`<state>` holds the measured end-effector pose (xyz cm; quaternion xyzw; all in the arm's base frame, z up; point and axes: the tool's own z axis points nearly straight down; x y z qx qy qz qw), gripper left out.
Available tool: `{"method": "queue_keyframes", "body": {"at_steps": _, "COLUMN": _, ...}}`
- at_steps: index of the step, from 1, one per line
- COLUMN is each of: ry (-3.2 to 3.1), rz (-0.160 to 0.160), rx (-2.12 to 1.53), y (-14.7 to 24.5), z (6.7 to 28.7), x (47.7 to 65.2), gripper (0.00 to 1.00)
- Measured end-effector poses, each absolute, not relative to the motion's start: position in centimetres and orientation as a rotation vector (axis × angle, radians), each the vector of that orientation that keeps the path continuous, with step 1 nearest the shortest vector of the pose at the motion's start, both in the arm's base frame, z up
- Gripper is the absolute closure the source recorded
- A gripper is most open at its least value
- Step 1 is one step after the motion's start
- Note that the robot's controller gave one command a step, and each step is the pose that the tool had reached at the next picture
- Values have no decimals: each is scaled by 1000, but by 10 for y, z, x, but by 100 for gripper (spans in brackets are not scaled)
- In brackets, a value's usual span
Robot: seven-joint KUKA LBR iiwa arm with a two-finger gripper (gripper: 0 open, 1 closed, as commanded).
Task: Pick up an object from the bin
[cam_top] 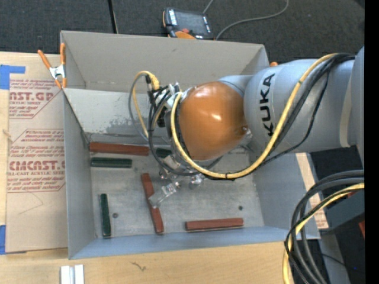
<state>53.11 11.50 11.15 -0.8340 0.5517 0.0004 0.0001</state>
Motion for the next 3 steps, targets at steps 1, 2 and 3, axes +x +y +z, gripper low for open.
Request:
{"method": "queue_keyframes", "body": {"at_steps": 1, "ry": 1762, "rz": -3, "rx": -2597, "y": 100, "z": 166, "x": 525, "gripper": 0}}
{"method": "queue_keyframes", "body": {"at_steps": 2, "ry": 1534, "rz": 3, "rx": -2735, "y": 185, "z": 174, "x": 550, "gripper": 0}}
{"method": "queue_keyframes", "body": {"at_steps": 3, "ry": 1488, "rz": 13, "rx": -2770, "y": 152, "z": 69, "x": 561, "gripper": 0}}
